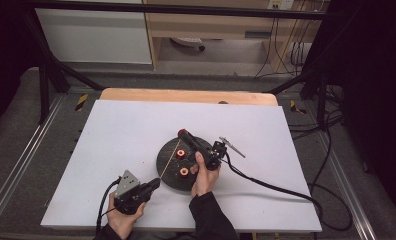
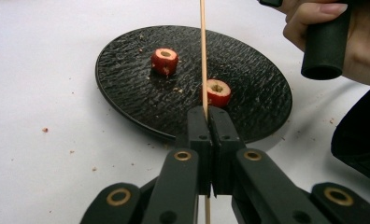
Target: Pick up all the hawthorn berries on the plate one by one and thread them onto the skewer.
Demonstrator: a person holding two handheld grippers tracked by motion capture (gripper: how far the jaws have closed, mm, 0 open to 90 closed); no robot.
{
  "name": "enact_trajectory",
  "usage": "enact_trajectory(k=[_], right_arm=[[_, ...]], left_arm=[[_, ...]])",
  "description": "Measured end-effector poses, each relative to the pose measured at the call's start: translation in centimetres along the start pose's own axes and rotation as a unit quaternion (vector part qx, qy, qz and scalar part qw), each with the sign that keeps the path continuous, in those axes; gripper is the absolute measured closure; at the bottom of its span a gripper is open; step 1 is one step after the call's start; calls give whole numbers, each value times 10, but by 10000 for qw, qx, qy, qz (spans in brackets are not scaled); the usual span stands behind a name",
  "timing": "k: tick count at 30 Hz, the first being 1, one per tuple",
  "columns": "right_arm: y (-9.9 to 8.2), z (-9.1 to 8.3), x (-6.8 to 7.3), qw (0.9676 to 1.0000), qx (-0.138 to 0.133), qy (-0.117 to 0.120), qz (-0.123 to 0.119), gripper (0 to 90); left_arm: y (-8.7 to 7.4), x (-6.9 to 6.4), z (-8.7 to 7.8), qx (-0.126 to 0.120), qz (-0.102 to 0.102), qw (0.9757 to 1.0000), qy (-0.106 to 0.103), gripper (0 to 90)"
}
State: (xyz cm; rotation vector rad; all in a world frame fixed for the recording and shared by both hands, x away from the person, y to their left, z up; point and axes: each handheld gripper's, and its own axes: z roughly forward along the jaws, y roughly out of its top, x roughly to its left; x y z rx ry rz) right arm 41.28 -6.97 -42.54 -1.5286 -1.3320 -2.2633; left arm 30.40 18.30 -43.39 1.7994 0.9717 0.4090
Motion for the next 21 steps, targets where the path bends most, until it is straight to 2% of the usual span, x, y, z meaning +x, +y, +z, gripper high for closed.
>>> enact_trajectory(k=[5,9,13,21], right_arm=[[1,0,0,9999,67,50,-79,621],[3,-1,1,9996,198,91,-180,622],[5,-1,2,9994,256,121,-174,622],[4,-1,1,9995,260,108,-110,623]], left_arm=[[1,4,0,79,-57,9999,-84,887],[2,4,-2,120,46,9999,-109,888],[3,2,-2,150,124,9998,-107,888],[3,5,-3,123,31,9999,-69,888]])
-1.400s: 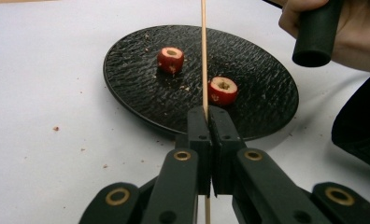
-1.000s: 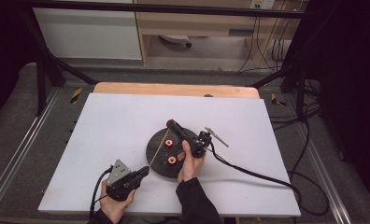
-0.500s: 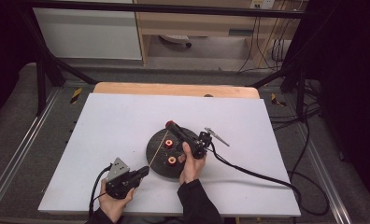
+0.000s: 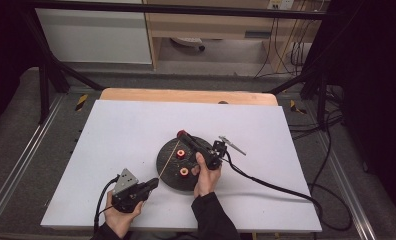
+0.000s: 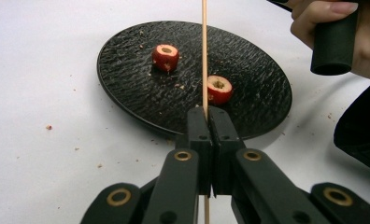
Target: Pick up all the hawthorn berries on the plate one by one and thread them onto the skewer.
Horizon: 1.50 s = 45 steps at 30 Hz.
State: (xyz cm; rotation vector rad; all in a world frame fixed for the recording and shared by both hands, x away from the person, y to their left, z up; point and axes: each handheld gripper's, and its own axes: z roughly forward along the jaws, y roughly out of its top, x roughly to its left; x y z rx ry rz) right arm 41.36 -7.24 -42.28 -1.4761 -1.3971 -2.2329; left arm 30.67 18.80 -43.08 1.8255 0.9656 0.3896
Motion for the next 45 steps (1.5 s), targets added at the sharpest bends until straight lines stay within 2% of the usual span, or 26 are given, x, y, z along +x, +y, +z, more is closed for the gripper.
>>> enact_trajectory(k=[3,8,10,16,19,22,26,29,31,38,43,45], right_arm=[[0,0,0,10000,9,7,36,624],[2,1,-1,9998,-75,122,138,625],[1,0,-1,9998,-134,123,100,625],[-4,2,-6,9992,-317,117,236,626],[0,2,-5,9987,-465,125,182,625],[1,2,-4,9990,-426,107,115,625],[-4,3,-7,9988,-428,182,147,624],[-6,2,-8,9989,-362,208,199,624],[-6,0,-6,9992,-305,226,117,624],[-7,-4,-1,9994,-226,249,49,626],[-7,-6,-3,9994,-234,239,51,627],[-8,-7,-2,9994,-233,260,79,627]], left_arm=[[0,-1,0,5,-4,10000,2,888],[2,-3,-2,-125,24,9999,-17,888],[1,-3,-2,-134,30,9999,-21,888],[0,-4,-2,-108,29,9999,38,888],[-1,-4,-2,-104,47,9999,40,888],[-1,-6,-2,-144,-52,9999,42,888],[-2,-9,-1,-184,-159,9997,34,887],[-2,-11,1,-131,-217,9997,31,887],[-3,-13,3,-103,-240,9997,14,887],[0,-16,5,-3,-122,9999,-11,889],[2,-8,5,-3,-184,9998,-17,889],[3,-6,3,-24,-125,9999,2,890]])
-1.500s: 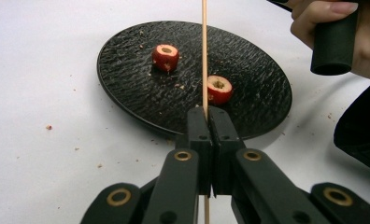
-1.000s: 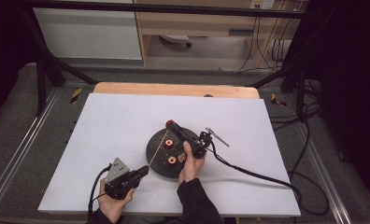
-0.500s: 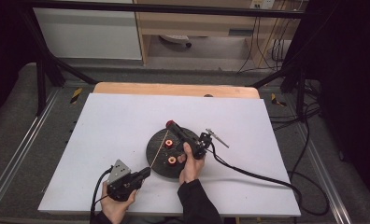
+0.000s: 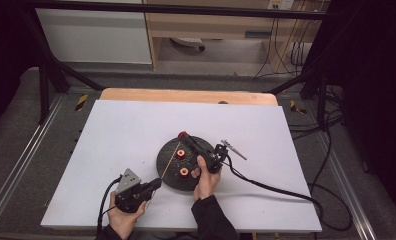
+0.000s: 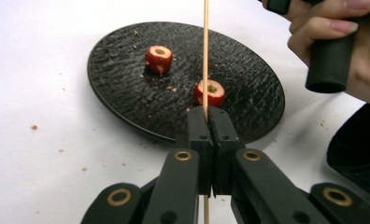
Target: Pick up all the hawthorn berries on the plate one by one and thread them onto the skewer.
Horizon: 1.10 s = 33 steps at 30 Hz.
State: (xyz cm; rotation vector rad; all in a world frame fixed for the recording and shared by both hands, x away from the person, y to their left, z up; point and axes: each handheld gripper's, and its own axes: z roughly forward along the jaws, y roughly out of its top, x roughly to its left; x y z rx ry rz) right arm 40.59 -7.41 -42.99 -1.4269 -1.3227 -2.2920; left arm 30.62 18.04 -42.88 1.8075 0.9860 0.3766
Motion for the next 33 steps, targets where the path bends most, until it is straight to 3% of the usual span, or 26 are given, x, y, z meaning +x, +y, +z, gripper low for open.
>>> enact_trajectory(k=[3,10,18,20,33], right_arm=[[-4,0,-1,10000,76,19,12,628],[-18,-2,-2,9994,343,-37,-29,626],[-23,-6,0,9969,756,-76,-185,624],[-25,-7,1,9960,886,-48,-132,623],[-33,-12,3,9921,1230,-100,-224,620]], left_arm=[[2,-2,-1,1,107,9999,41,890],[6,0,5,138,63,9999,38,889],[19,1,12,186,63,9998,3,889],[23,1,14,175,74,9998,19,889],[37,1,25,217,133,9997,-17,888]])
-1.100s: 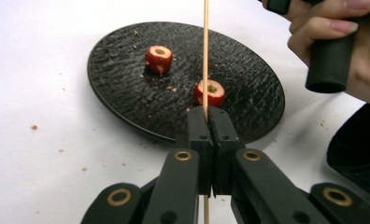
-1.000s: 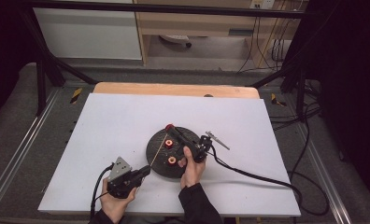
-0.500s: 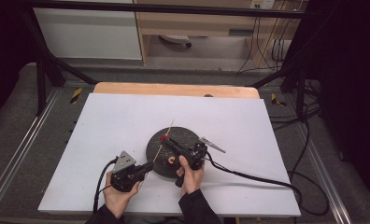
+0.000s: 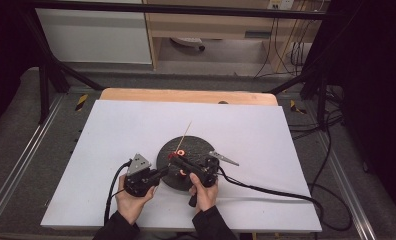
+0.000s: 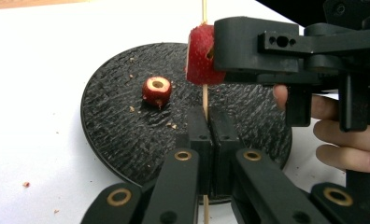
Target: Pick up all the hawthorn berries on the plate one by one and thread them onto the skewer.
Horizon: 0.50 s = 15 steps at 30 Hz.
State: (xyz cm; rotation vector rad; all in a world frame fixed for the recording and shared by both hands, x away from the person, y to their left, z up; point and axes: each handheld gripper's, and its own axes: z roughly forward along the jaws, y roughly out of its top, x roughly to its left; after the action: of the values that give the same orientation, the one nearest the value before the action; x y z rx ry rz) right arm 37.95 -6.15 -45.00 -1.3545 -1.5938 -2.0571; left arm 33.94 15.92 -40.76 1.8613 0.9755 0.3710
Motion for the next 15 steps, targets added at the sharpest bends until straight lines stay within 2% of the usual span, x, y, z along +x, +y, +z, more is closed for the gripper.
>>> enact_trajectory(k=[6,8,12,15], right_arm=[[-1,0,1,9999,119,-92,-45,612],[1,-1,2,9996,181,-175,-144,543],[12,-8,6,9973,318,-367,-544,417],[25,-14,9,9922,560,-580,-953,324]], left_arm=[[-4,2,-1,9,13,10000,-41,888],[-5,3,-4,27,90,10000,3,887],[-10,11,-16,89,202,9997,76,887],[-16,18,-25,143,233,9995,136,886]])
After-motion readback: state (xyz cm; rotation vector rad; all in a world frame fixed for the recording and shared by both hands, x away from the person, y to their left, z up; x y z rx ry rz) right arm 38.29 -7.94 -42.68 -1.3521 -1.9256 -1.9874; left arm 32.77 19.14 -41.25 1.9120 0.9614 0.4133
